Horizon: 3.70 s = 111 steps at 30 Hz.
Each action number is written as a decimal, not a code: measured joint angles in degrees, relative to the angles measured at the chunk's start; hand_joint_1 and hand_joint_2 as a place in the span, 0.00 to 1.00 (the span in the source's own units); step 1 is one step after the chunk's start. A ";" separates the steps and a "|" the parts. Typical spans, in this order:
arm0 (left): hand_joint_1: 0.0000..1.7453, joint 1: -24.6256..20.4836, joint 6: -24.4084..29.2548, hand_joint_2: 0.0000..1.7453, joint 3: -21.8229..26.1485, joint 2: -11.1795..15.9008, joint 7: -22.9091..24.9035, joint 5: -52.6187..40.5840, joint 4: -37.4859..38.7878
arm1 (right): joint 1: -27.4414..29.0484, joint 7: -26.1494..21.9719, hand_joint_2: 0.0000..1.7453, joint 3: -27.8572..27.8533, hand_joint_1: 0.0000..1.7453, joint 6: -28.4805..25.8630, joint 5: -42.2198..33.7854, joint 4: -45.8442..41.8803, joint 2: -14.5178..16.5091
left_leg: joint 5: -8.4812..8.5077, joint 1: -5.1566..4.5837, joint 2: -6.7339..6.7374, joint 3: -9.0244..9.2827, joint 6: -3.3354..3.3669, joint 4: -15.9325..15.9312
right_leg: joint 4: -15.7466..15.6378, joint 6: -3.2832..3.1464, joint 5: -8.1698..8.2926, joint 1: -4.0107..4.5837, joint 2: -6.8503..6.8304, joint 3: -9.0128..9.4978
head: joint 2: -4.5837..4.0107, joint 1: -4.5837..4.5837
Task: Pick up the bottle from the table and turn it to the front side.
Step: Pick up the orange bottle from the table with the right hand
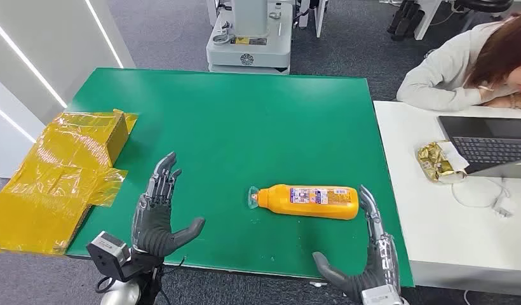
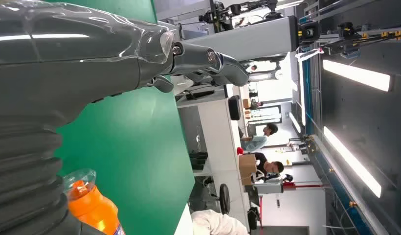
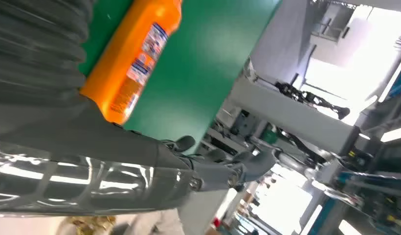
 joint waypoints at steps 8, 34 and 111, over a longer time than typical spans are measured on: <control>0.00 -4.58 -3.22 1.00 -0.16 -0.74 0.63 0.63 4.28 | -12.12 6.25 1.00 -0.88 0.00 6.69 4.05 10.11 -3.82 | 0.14 -0.02 0.03 0.00 0.13 0.08 | 0.00 0.07 0.14 -0.02 0.03 0.02 | 0.00 0.00; 0.00 -7.84 -5.70 1.00 0.62 -2.27 2.70 0.72 8.45 | -56.72 13.35 1.00 16.99 0.00 32.67 9.17 64.00 -2.89 | 0.34 -0.03 -0.07 -0.21 0.20 0.13 | 0.01 0.11 0.33 -0.02 -0.06 -0.05 | 0.00 0.00; 0.00 -2.69 -7.28 1.00 2.54 -2.50 3.29 3.88 9.22 | -32.49 9.20 1.00 17.03 1.00 31.04 -18.14 40.65 -17.76 | 0.26 -0.03 -0.40 -0.28 0.30 0.16 | -0.14 0.27 0.22 -0.02 -0.37 -0.01 | 0.00 -0.02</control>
